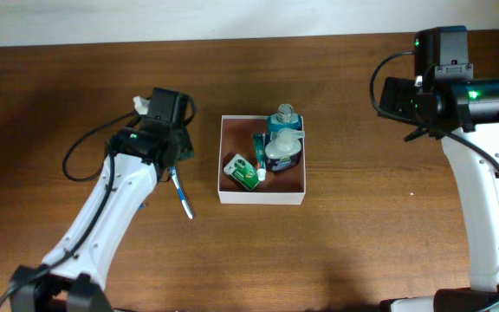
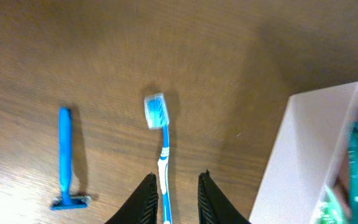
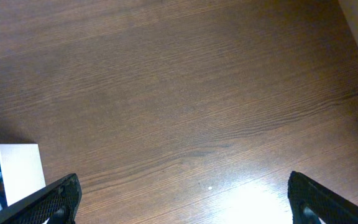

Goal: Pack container
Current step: 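Release the tube and move the left gripper back toward the toothbrush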

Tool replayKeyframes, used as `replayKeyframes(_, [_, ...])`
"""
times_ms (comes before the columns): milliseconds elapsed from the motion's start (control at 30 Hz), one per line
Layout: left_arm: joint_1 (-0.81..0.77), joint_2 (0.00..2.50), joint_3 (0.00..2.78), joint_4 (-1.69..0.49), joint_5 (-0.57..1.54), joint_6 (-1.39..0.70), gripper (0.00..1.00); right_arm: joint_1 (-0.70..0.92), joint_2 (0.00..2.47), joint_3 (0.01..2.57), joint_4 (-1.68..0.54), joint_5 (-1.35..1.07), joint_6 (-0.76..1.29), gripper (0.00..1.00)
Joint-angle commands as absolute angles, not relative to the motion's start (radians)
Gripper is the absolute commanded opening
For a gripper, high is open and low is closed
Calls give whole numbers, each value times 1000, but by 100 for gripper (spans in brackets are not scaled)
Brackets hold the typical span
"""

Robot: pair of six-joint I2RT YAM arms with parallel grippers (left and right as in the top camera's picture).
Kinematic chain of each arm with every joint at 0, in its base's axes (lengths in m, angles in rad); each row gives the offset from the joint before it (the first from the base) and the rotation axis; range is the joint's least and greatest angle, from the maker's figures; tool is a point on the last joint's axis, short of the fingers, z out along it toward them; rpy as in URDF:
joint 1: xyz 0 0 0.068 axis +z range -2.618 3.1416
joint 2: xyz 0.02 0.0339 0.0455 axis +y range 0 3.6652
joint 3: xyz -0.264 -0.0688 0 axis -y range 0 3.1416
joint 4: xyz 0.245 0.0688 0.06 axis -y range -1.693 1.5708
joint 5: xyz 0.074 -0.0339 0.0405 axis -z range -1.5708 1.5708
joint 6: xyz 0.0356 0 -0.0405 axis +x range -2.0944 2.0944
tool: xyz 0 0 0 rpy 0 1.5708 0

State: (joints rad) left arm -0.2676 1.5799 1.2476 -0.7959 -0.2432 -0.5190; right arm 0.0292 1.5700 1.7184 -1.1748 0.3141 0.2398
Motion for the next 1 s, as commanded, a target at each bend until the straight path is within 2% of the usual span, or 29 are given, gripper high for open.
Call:
replayKeyframes(0, [-221,1640,1198,-781,-97,-537,23,25,1570,1721,-1175,326,244,98])
replayKeyframes(600, [-206,1862,1127,-692,-43,-537,22,25,1570,1721,-1175,326,244,99])
replayKeyframes(867, [-205,1874,1096,-654,-30,-533,32,25,1570,1721,-1175,326,244,99])
replayKeyframes(967, [-195,1874,1096,-646,-28,-521,32,25,1570,1721,-1175,326,244,99])
